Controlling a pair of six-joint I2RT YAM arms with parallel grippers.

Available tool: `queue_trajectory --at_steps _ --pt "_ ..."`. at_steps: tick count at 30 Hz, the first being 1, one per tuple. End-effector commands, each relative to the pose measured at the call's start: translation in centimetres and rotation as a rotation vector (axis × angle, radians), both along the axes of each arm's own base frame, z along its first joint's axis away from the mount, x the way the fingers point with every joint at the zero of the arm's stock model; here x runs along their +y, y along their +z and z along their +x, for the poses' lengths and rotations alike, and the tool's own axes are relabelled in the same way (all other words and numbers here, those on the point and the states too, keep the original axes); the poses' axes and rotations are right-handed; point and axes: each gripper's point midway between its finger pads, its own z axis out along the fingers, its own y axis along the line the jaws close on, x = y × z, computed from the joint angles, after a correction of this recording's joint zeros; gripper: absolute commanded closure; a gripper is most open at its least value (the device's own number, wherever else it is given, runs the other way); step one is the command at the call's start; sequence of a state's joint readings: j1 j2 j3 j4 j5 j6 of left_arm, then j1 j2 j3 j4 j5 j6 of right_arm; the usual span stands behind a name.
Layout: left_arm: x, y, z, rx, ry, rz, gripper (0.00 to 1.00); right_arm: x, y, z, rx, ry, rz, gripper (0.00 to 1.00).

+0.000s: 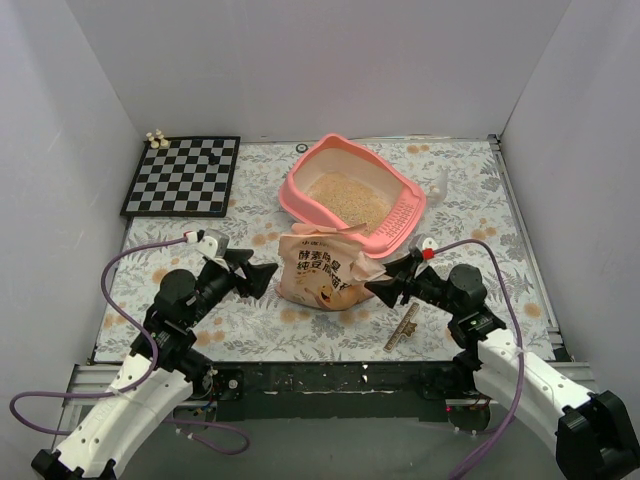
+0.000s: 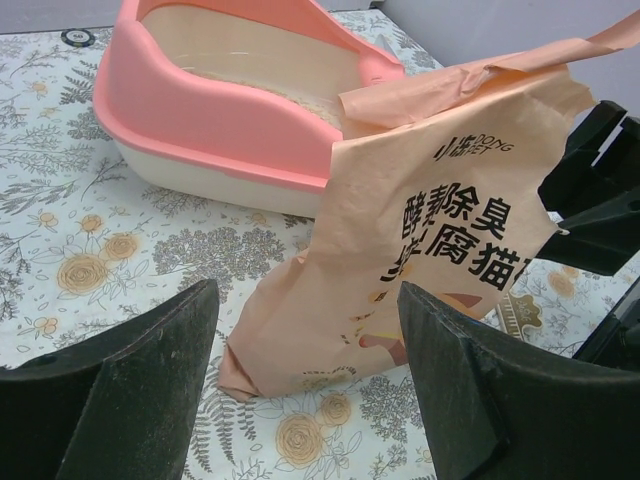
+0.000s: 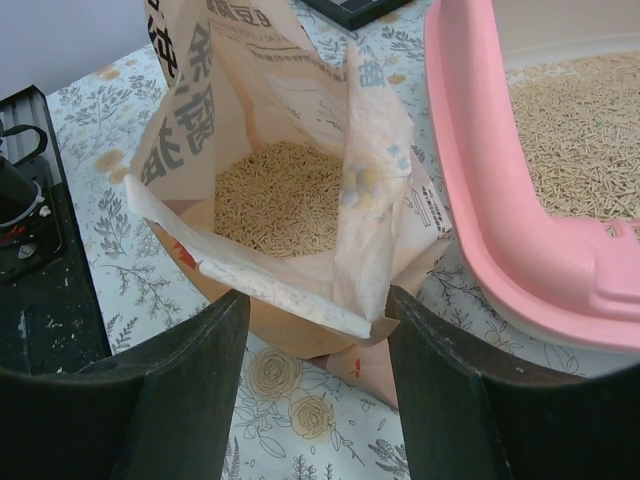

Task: Fill the litter box with clean litter

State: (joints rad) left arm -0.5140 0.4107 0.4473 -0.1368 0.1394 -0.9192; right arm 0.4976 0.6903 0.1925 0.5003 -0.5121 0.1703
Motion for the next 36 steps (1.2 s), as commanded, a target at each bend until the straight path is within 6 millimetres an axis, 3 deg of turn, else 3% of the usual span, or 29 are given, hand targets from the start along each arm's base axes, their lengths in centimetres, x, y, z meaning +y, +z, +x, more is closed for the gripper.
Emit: queue_trajectory --at_steps 1,10,18,31,34,36 --pt "-0.4 -0.1 -0.2 -0.010 -0.028 0.009 0.28 0.4 1.9 0.5 -0.081 0.003 0.073 0.37" --pt "-0.5 -0.3 -0.1 -0.004 -0.033 0.017 0.28 -0.5 3.2 1.0 -0.200 -0.041 0.123 0.43" --pt "-0.7 -0.7 0.0 0.011 -0.042 0.021 0.28 -1.5 3.1 1.4 -0.213 -0.054 0.157 0.53" --pt "-0.9 -0.9 0.0 0.021 -0.051 0.018 0.28 0.2 4.2 -0.9 -0.246 0.129 0.247 0.51" --pt "-1.0 -1.0 0.0 0.024 -0.053 0.020 0.28 0.5 4.0 -0.9 -0.246 0.154 0.242 0.55" --pt "-1.0 -1.0 0.0 0.025 -0.054 0.020 0.28 0.7 4.1 -0.9 -0.247 0.172 0.245 0.65"
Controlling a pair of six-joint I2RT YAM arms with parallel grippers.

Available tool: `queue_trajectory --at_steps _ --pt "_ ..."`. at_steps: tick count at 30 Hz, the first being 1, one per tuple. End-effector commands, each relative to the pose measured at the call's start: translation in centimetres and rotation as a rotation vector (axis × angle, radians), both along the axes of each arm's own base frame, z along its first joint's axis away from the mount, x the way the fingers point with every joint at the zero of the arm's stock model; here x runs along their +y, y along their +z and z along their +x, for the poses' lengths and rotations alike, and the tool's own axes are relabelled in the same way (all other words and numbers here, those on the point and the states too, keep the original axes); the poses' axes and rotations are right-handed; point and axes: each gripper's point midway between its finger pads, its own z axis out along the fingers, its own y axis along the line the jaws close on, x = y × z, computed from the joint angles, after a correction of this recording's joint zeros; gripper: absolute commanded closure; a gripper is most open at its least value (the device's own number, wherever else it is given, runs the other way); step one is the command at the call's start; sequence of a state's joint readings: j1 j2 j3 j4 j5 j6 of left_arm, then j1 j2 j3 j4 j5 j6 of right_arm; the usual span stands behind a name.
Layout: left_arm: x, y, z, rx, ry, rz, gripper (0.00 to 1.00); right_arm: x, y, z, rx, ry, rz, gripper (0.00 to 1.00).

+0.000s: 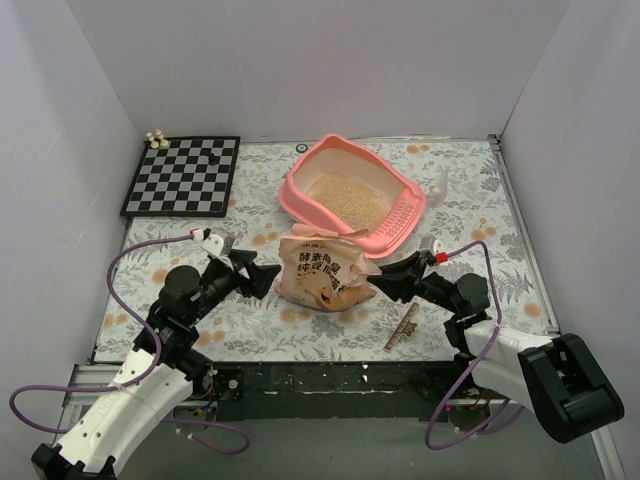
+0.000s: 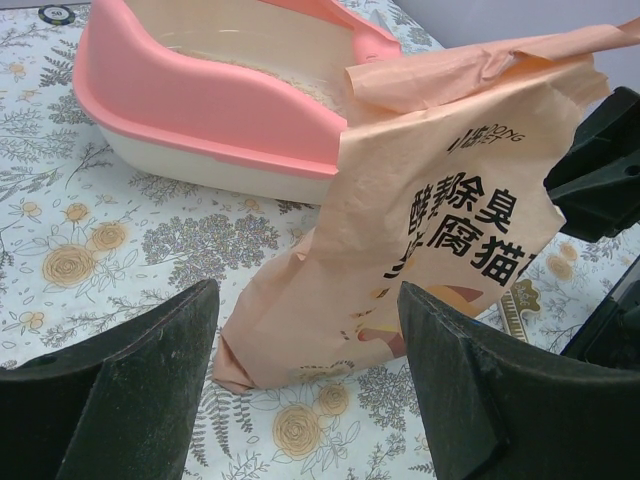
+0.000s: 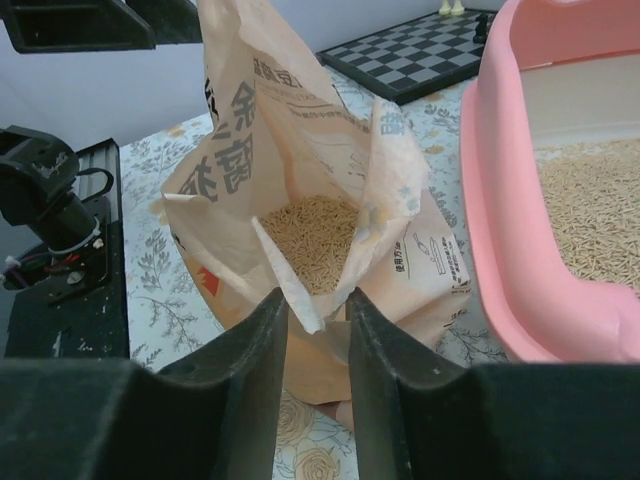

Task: Fill the litter box with clean litter

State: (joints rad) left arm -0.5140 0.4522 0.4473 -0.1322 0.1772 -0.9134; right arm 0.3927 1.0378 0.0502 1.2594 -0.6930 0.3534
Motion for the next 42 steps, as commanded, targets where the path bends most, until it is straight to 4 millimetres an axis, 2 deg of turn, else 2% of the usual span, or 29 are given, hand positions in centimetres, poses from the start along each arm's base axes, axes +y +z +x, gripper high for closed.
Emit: queue_trajectory --at_steps 1,3,4,13,17,20,24,31,35,36,40,42 --pt "-0.3 -0.1 0.0 -0.004 -0.016 0.001 0.28 0.5 3.5 -1.2 -0.168 0.078 0.070 0.76" --pt "-0.3 -0.2 0.1 -0.002 -0.015 0.001 0.28 0.8 3.4 -0.8 -0.159 0.089 0.065 0.98" --pt "-0.3 -0.2 0.1 -0.001 -0.015 0.004 0.28 0.9 3.3 -0.6 -0.149 0.088 0.063 0.99" --pt "-0.9 0.4 0.1 -0.019 -0.038 -0.024 0.28 -1.4 4.1 0.1 -0.154 -0.083 0.077 0.99" --pt "-2.0 0.7 0.0 -0.023 -0.100 -0.041 0.26 -2.6 4.1 1.0 -0.136 -0.188 0.023 0.99" --pt "-3.1 1.1 0.2 -0.042 -0.153 -0.046 0.24 -3.2 3.8 0.8 -0.127 -0.213 0.009 0.99" --pt "-4.6 -0.1 -0.1 -0.032 -0.257 -0.007 0.23 -3.2 3.1 0.5 -0.095 -0.211 0.014 0.99" --pt "-6.1 0.0 0.4 -0.086 -0.346 0.028 0.22 -2.9 2.6 -0.6 -0.089 -0.166 0.038 0.99" --pt "-6.9 0.7 -0.4 -0.136 -0.422 0.004 0.22 -2.8 3.1 -0.9 -0.102 -0.149 0.055 0.99" --pt "-7.1 0.7 -0.5 -0.147 -0.434 0.000 0.22 -2.8 1.4 -1.1 -0.066 -0.146 0.041 0.99" --pt "-7.7 0.6 -1.5 -0.180 -0.505 -0.030 0.26 -2.8 1.2 -1.4 -0.067 -0.141 0.055 0.99" --pt "-7.9 0.1 -1.9 -0.165 -0.548 -0.040 0.32 -2.8 0.9 -1.5 -0.055 -0.138 0.056 0.99"
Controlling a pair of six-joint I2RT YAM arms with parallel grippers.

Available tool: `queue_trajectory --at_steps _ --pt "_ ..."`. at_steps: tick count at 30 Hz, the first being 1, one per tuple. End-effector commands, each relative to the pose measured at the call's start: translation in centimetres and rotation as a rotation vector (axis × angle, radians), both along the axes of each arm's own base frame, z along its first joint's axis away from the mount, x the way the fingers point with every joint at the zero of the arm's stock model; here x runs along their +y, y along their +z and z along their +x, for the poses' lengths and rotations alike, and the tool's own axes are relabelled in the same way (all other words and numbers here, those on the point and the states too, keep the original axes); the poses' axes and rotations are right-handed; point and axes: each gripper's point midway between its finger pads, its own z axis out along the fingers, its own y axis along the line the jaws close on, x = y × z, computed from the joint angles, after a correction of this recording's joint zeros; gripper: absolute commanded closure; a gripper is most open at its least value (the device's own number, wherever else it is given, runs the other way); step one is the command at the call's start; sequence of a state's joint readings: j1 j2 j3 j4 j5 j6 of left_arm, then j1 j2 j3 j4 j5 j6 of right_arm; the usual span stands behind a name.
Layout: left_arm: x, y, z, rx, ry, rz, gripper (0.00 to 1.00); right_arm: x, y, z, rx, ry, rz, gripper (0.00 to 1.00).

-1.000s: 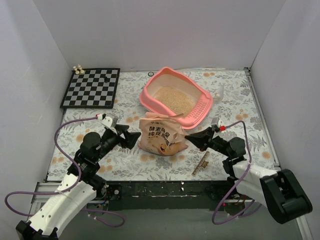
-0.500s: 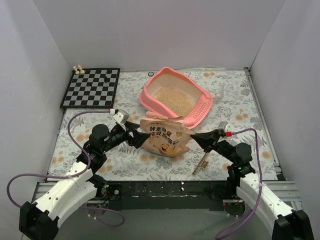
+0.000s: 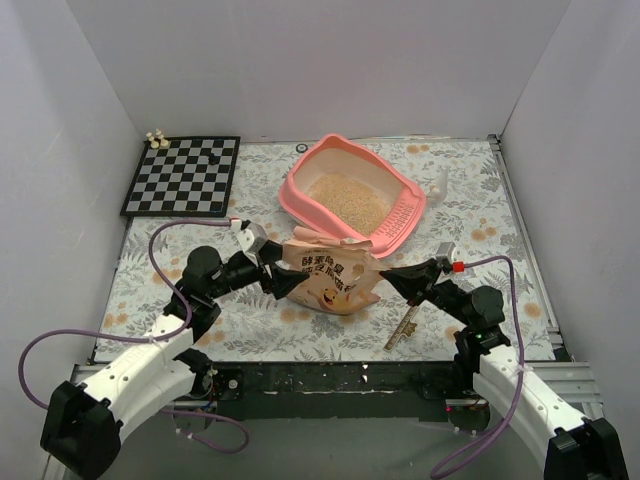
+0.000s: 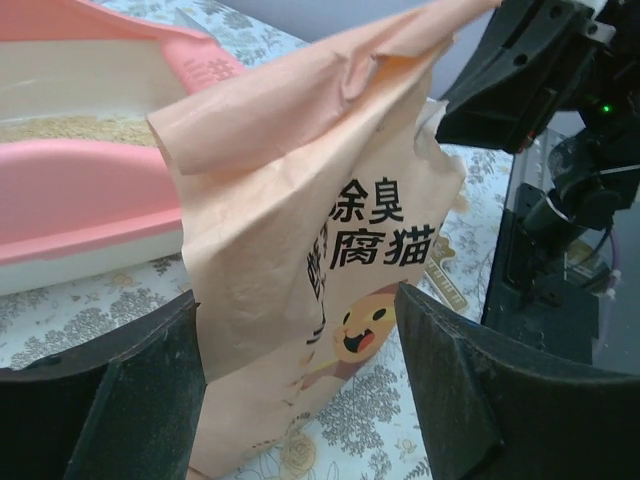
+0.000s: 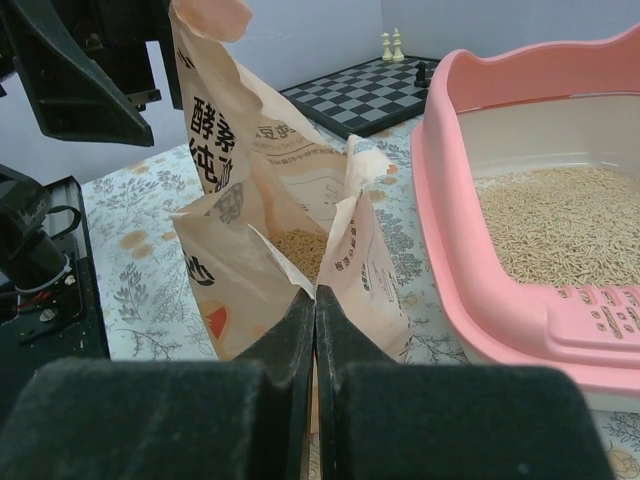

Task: Fill the litter box with clean litter

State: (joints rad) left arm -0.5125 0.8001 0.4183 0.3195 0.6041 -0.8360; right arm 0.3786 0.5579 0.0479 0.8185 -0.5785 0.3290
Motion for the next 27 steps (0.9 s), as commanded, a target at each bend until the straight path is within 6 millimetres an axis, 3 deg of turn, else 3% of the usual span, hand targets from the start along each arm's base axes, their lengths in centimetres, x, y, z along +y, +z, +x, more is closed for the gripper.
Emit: queue_trajectory --at_steps 1,3,5,8,9,16,20,23,27 --pt "-1.0 -0.1 -1.6 -0.027 -0.138 -0.027 0.34 -0.5 -2.0 -0.7 -0.006 -0.009 0.028 0.99" --pt "-1.3 -1.0 -1.6 0.008 -0.161 -0.012 0.41 -0.5 -1.9 -0.7 -0.006 -0.008 0.037 0.99" --pt "-1.5 -1.2 -1.4 0.027 -0.178 -0.012 0.56 -0.5 -1.7 -0.7 -0.007 -0.009 0.045 0.99" --pt "-1.2 -1.1 -0.6 0.034 -0.155 -0.029 0.97 -0.5 -1.6 -0.6 -0.008 -0.011 0.046 0.99" --pt "-1.1 -1.0 -0.3 0.035 -0.143 -0.032 1.00 -0.5 -1.6 -0.6 -0.009 -0.013 0.045 0.99" --pt "0.7 2.2 1.3 -0.047 0.007 -0.076 1.00 -0.6 -1.5 -0.7 0.004 -0.017 0.049 0.99" --pt "2.6 5.1 1.7 -0.085 0.129 -0.090 1.00 0.3 0.5 -0.5 0.026 0.044 0.031 0.99" --pt "3.7 5.8 1.5 -0.063 0.187 -0.072 1.00 1.4 1.2 -0.8 0.094 0.137 0.009 0.99" --pt "5.1 4.8 0.4 0.004 0.241 -0.020 1.00 1.6 1.5 -0.4 0.219 0.183 -0.001 0.99"
